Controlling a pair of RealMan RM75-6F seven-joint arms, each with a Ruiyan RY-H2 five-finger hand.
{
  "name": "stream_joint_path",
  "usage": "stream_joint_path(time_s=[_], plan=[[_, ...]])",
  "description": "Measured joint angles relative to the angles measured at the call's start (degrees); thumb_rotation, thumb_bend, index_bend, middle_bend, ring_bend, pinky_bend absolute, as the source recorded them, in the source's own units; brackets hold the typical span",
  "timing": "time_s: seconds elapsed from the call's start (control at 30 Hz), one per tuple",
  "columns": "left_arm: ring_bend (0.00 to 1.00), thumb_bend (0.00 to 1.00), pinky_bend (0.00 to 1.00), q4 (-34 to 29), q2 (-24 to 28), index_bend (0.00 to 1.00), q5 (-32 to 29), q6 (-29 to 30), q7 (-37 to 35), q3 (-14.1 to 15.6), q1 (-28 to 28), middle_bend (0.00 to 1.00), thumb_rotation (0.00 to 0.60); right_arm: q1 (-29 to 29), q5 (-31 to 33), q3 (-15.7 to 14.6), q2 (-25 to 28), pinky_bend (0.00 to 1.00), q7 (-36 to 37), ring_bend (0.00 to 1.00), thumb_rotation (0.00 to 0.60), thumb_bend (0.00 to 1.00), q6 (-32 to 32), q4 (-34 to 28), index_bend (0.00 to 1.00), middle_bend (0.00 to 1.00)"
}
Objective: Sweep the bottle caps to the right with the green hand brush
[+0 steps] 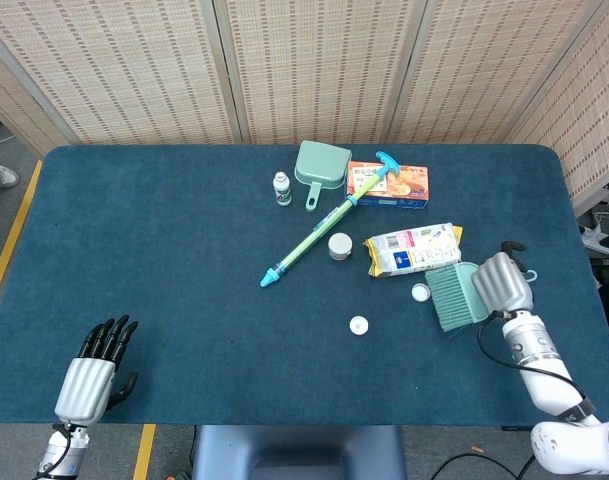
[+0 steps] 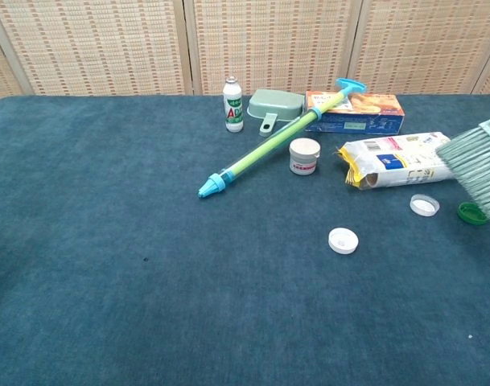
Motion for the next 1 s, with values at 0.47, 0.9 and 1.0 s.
stream_joint_path(time_s=[0.47, 0.9, 1.0], plan=[[0.00, 0.36, 0.10, 0.00, 0.00, 0.00, 0.00, 0.00, 0.00, 0.00, 0.00, 0.00, 0.600, 5.25, 0.08, 7.82, -12.51, 0.35, -15.82, 0.55, 0.600, 0.40, 1.03, -5.30, 1.00, 0.87], [0.00, 0.36, 0.10, 0.00, 0.00, 0.00, 0.00, 0.00, 0.00, 0.00, 0.00, 0.00, 0.600, 11.82, 13.16, 13.23, -25.05, 0.35, -30.11, 0.55, 0.600, 0.40, 5.80, -1.44, 1.00, 0.87], [0.00, 0.36, 0.10, 0.00, 0.00, 0.00, 0.00, 0.00, 0.00, 0.00, 0.00, 0.00, 0.600, 12.55, 14.86, 13.22, -26.89, 0.35, -31.38, 0.55, 0.600, 0.40, 5.99, 0.36, 1.00, 0.87]])
